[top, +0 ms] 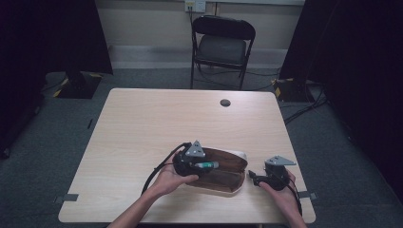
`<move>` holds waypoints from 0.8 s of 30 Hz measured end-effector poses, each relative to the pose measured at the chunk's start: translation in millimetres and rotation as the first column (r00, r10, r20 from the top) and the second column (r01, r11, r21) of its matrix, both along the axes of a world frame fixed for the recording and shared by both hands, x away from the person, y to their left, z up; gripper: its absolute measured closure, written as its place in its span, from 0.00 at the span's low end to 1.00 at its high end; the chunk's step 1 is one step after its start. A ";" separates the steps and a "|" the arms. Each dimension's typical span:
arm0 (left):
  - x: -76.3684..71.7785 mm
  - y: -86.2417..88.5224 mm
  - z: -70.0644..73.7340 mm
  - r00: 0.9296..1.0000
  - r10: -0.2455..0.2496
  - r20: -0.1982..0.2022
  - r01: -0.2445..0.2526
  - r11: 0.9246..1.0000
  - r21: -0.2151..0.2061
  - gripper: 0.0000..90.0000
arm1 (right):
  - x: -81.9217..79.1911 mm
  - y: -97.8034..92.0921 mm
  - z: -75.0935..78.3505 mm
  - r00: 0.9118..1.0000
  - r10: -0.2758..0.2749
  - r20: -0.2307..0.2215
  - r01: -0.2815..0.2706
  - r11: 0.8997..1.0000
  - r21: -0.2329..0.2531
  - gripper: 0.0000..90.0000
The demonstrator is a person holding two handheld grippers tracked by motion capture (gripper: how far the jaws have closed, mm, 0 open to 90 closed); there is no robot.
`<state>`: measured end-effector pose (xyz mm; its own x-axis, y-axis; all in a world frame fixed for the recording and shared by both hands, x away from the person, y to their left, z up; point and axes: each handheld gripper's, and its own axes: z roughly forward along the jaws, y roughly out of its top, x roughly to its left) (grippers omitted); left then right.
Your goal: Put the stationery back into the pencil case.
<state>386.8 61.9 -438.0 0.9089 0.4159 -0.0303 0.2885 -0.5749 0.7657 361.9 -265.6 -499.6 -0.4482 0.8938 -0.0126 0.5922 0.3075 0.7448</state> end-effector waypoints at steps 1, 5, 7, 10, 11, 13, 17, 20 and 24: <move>0.9 2.2 0.2 1.000 0.002 -0.009 -0.002 1.000 -0.001 0.61 | 0.0 0.1 0.0 1.000 0.000 -0.001 0.000 1.000 0.001 0.23; 2.4 7.3 -2.3 1.000 0.016 -0.009 -0.016 1.000 0.005 0.61 | 0.0 0.0 0.0 1.000 0.000 0.000 0.000 1.000 0.000 0.23; 2.2 9.2 -3.3 1.000 0.029 -0.002 -0.029 1.000 0.001 0.61 | 0.0 0.0 0.0 1.000 0.000 0.000 0.000 1.000 0.000 0.23; 1.2 14.1 -3.4 0.999 0.037 0.009 -0.037 0.999 0.002 0.66 | 0.0 0.0 0.0 1.000 0.000 -0.001 0.000 1.000 0.001 0.23; 1.2 14.1 -3.4 0.999 0.037 0.009 -0.037 0.999 0.002 0.67 | 0.0 0.0 0.0 1.000 0.000 -0.001 0.000 1.000 0.001 0.23; 0.3 19.2 -2.7 0.998 0.054 0.016 -0.054 0.999 0.000 0.68 | 0.0 0.0 0.0 1.000 0.000 0.000 0.000 1.000 0.000 0.23; -1.1 25.8 -0.6 0.996 0.081 0.026 -0.080 0.996 -0.024 0.70 | -0.1 0.1 0.0 1.000 0.000 -0.001 0.000 1.000 0.001 0.23; -2.5 28.2 1.5 0.996 0.087 0.014 -0.086 0.994 -0.062 0.71 | 0.0 0.1 0.0 1.000 0.000 -0.001 0.000 1.000 0.001 0.23; -3.4 30.0 3.3 0.998 0.070 0.003 -0.070 0.996 -0.056 0.72 | -0.1 0.0 0.0 1.000 -0.001 0.000 0.001 1.000 0.000 0.23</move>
